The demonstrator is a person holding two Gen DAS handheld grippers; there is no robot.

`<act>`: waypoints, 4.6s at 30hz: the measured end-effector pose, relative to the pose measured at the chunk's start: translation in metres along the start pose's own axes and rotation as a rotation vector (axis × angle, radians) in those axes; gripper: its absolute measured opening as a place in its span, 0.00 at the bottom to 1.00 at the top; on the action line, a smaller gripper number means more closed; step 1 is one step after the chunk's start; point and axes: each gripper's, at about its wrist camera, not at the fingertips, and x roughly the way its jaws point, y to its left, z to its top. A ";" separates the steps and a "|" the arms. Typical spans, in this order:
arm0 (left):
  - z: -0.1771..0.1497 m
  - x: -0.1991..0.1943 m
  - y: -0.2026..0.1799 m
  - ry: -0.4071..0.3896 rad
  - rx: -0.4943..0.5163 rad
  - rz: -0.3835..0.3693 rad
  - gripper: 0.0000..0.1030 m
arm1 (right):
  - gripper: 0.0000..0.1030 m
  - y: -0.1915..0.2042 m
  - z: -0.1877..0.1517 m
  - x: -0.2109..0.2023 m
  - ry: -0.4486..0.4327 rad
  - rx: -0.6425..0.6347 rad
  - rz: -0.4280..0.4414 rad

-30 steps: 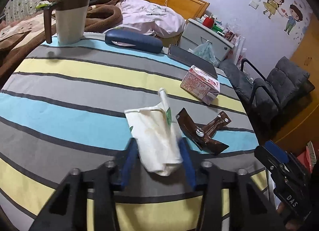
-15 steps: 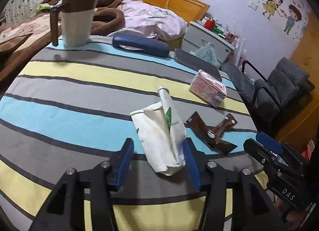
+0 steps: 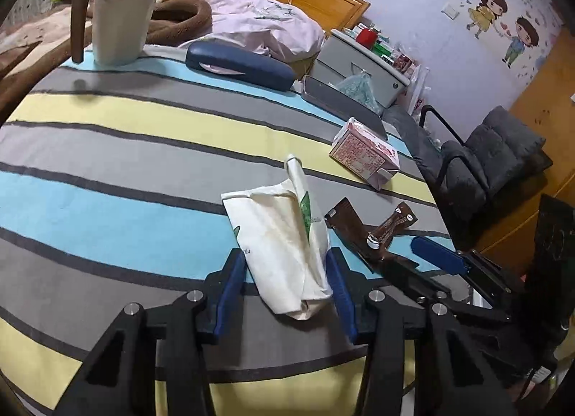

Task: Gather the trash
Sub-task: 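Grasp the white cloth bag with the left tool while the right tool grasps the brown wrapper, then carry bag and wrapper over the white bin and open both tools to drop them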

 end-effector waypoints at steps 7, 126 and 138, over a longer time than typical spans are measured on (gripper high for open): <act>-0.001 -0.003 0.000 -0.007 0.007 0.000 0.42 | 0.26 0.005 -0.003 0.005 0.030 -0.033 0.002; -0.115 0.011 -0.317 0.038 0.581 -0.156 0.61 | 0.46 -0.176 -0.165 -0.176 -0.182 0.560 -0.445; -0.097 -0.023 -0.274 -0.051 0.526 -0.104 0.62 | 0.47 -0.149 -0.142 -0.173 -0.240 0.490 -0.401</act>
